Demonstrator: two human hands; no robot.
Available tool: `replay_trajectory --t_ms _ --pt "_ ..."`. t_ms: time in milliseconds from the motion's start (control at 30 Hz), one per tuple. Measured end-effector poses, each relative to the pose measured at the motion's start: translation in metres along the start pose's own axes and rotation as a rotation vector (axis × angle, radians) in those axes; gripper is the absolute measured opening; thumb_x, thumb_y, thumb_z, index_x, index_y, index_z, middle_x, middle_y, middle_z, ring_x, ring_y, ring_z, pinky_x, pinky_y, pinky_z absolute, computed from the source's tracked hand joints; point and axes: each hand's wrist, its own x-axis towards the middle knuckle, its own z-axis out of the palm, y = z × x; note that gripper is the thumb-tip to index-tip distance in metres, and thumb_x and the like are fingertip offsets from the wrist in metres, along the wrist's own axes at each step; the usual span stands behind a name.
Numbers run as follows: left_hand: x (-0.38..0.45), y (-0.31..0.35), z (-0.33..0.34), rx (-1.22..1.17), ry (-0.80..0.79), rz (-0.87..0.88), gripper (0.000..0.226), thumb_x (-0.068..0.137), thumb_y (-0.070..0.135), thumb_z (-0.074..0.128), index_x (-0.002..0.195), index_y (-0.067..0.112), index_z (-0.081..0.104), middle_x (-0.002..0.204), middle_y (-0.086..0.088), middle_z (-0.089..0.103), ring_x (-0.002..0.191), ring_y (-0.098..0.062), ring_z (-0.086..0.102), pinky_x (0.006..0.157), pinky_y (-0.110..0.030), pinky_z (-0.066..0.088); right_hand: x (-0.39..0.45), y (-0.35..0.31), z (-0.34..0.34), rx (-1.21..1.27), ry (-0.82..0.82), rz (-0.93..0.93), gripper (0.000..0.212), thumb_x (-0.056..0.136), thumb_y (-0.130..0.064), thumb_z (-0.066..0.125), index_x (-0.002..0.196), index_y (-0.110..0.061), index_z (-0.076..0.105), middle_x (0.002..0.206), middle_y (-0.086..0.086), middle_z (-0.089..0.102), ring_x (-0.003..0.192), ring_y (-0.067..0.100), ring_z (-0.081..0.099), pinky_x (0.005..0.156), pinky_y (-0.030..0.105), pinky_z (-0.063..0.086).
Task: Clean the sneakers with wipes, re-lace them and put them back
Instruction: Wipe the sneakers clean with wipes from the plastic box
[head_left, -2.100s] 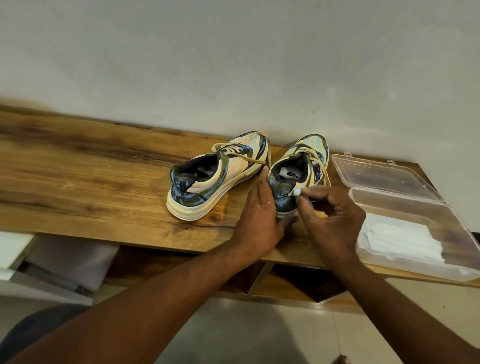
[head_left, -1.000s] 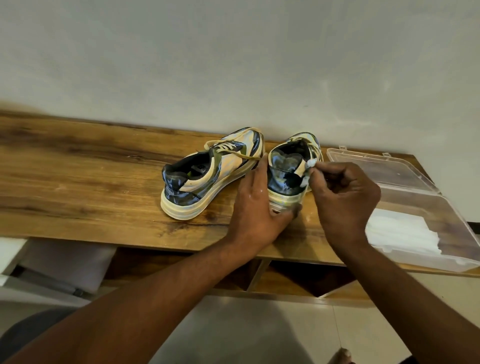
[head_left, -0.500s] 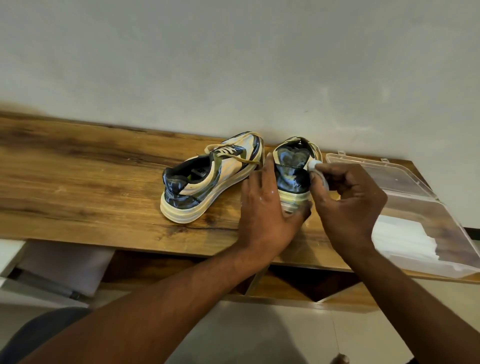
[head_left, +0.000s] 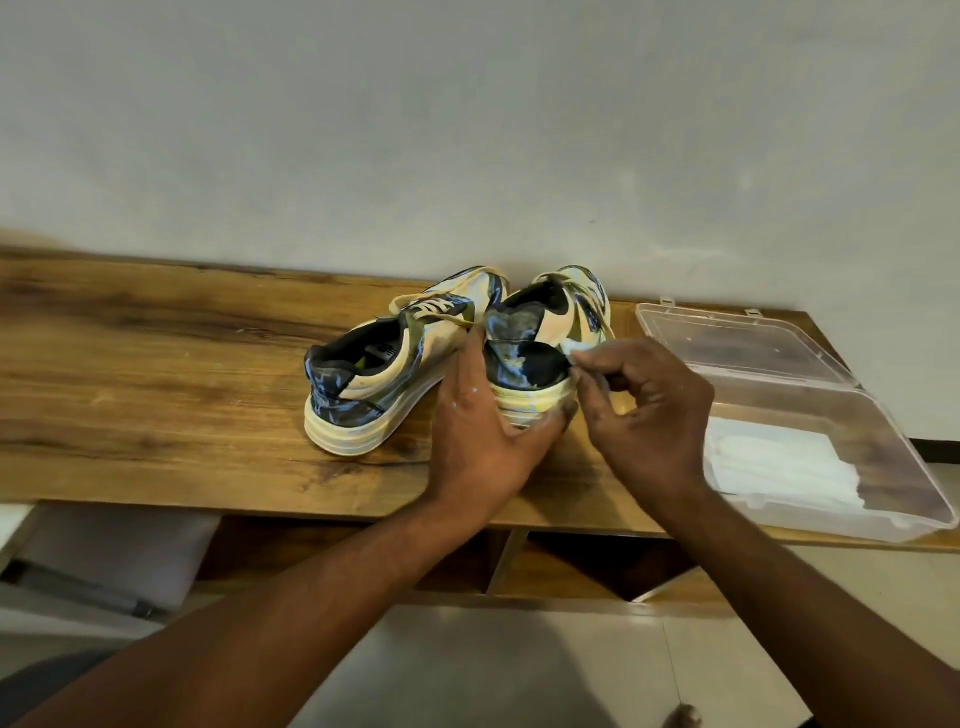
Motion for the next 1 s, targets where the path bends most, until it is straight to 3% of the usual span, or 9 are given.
replay_trajectory --t_ms 67,133,233,400,633,800,867,1000 --pt "0.0 -0.005 -0.003 -0.03 0.003 -0.023 0.103 0.071 0.064 0.076 0.155 0.019 0.036 0.145 0.002 0.058 0.132 -0.012 0.057 0.105 -0.027 0.052 -0.008 -0.006 0.004 -0.026 -0.052 -0.081 0.021 0.083 0.003 0.082 0.102 -0.006 0.081 0.101 0.004 0.074 0.093 0.011 0.07 0.081 0.023 0.057" --pt "0.0 -0.012 -0.005 -0.043 -0.013 -0.037 0.102 0.071 0.061 0.078 0.155 0.02 0.036 0.144 0.003 0.059 0.131 -0.012 0.059 0.104 -0.036 0.055 -0.01 -0.008 0.003 -0.035 -0.118 -0.168 0.022 0.082 0.004 0.083 0.103 -0.004 0.081 0.103 0.007 0.074 0.094 0.012 0.068 0.083 0.019 0.054" --pt "0.002 -0.019 -0.007 -0.072 -0.028 -0.043 0.102 0.071 0.056 0.085 0.154 0.021 0.036 0.144 0.004 0.06 0.132 -0.01 0.059 0.104 -0.039 0.055 -0.007 0.0 0.002 -0.048 -0.164 -0.205 0.019 0.083 0.002 0.083 0.101 -0.004 0.08 0.103 0.007 0.075 0.093 0.016 0.07 0.082 0.025 0.058" --pt "0.005 -0.016 -0.009 -0.169 -0.054 -0.071 0.097 0.072 0.046 0.095 0.151 0.023 0.042 0.143 0.01 0.061 0.131 -0.002 0.058 0.106 -0.027 0.052 0.004 0.015 0.002 -0.006 -0.037 0.111 0.026 0.089 -0.009 0.082 0.114 -0.014 0.079 0.108 -0.003 0.076 0.097 0.006 0.072 0.082 0.029 0.062" --pt "0.009 -0.025 -0.01 -0.275 -0.094 -0.128 0.086 0.071 0.052 0.089 0.14 0.021 0.049 0.131 0.01 0.069 0.12 -0.004 0.067 0.101 -0.04 0.058 -0.009 -0.007 0.005 -0.041 -0.242 -0.244 0.028 0.083 0.009 0.078 0.108 -0.004 0.08 0.107 0.009 0.072 0.098 0.02 0.069 0.084 0.025 0.057" --pt "0.009 -0.03 -0.014 -0.281 -0.105 -0.139 0.091 0.068 0.047 0.097 0.143 0.032 0.046 0.136 0.014 0.066 0.127 -0.006 0.063 0.105 -0.044 0.056 0.007 0.013 0.003 -0.072 -0.064 -0.038 0.029 0.083 0.009 0.077 0.104 -0.01 0.082 0.102 0.005 0.073 0.094 0.014 0.069 0.084 0.031 0.059" --pt "0.01 -0.031 -0.014 -0.281 -0.104 -0.14 0.091 0.069 0.046 0.097 0.143 0.031 0.046 0.135 0.015 0.066 0.126 -0.004 0.063 0.105 -0.042 0.055 0.003 0.005 0.007 -0.044 -0.078 -0.061 0.028 0.083 0.009 0.078 0.105 -0.008 0.082 0.103 0.006 0.074 0.095 0.015 0.07 0.084 0.031 0.06" --pt "0.012 -0.033 -0.014 -0.304 -0.116 -0.164 0.094 0.068 0.06 0.089 0.145 0.028 0.046 0.132 0.011 0.069 0.121 -0.006 0.067 0.104 -0.043 0.057 -0.009 -0.015 0.014 -0.1 -0.321 -0.309 0.029 0.085 0.007 0.077 0.112 -0.002 0.079 0.109 0.011 0.072 0.1 0.02 0.066 0.087 0.021 0.052"
